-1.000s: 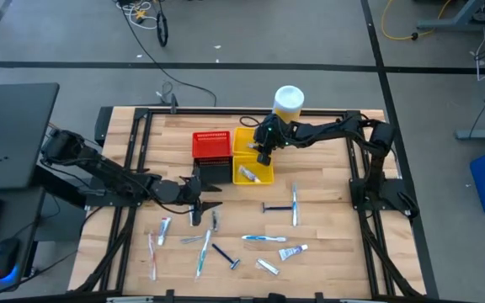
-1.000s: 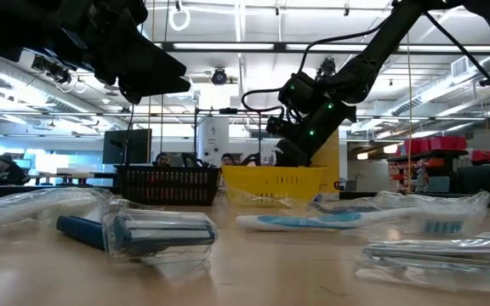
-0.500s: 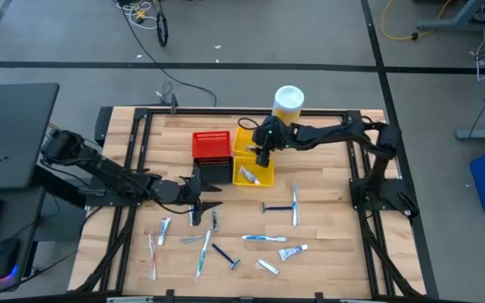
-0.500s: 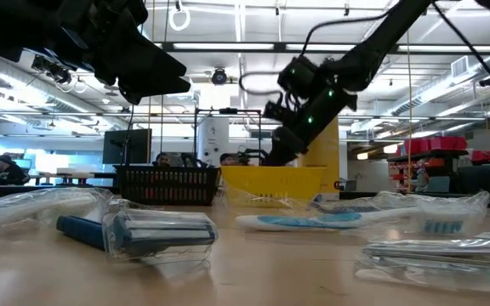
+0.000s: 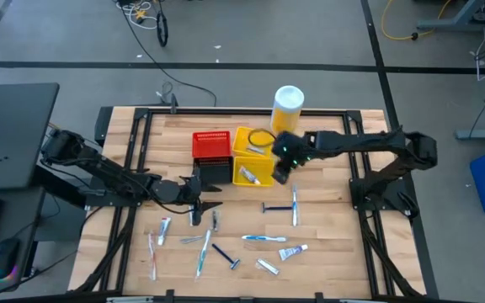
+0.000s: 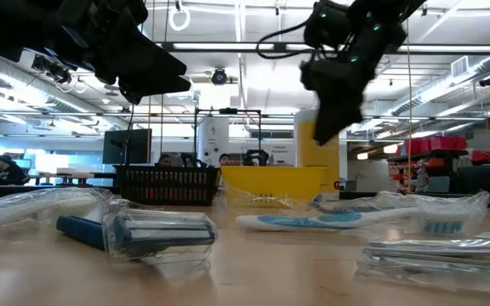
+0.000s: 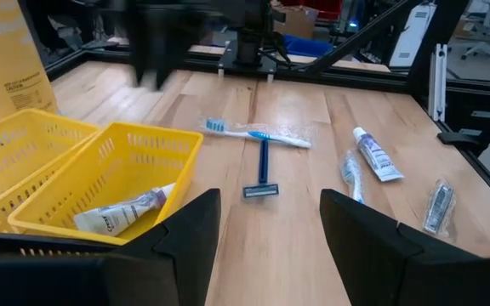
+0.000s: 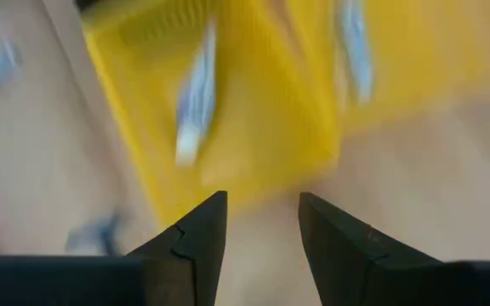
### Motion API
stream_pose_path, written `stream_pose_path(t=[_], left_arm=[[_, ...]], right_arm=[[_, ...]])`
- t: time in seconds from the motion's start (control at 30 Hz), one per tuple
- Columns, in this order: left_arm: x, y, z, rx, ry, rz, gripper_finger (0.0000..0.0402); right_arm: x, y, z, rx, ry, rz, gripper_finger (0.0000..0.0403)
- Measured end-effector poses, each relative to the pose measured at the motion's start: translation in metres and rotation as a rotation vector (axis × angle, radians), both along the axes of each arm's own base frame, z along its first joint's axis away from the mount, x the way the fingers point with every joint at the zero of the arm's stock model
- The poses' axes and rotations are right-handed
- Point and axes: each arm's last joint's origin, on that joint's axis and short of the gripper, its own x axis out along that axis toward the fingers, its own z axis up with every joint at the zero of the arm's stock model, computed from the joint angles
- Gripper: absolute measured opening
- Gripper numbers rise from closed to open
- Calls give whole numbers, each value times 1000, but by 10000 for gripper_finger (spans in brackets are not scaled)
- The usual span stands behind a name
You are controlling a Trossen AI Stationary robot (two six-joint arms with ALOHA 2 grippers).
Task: Pick & Place Travel size toiletries
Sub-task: Put the blue toothbrush into the red bin
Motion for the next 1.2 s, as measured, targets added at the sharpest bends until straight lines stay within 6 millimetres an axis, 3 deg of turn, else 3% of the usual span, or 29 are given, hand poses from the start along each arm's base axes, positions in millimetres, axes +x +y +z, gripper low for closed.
stream_pose_path(t=[0.17, 0.37, 0.57, 0.87, 1.03, 1.2], left_arm=[[0, 0, 0, -1, -1, -1, 212], [0, 0, 0, -1, 1, -5, 212], [0, 0, 0, -2, 4, -12, 212], [0, -1, 0, -10, 6, -43, 212], [0, -1, 0, -9, 7, -42, 212], [0, -1, 0, -9, 7, -42, 212]], right_arm=[[-18, 33, -7, 159, 208, -106, 160], [-25, 60, -27, 225, 248, -278, 174], [-31, 66, -49, 261, 217, -444, 190], [-43, 68, -93, 325, 33, -501, 185], [-43, 68, -93, 306, 38, -450, 165], [-34, 69, -75, 276, 99, -356, 155]])
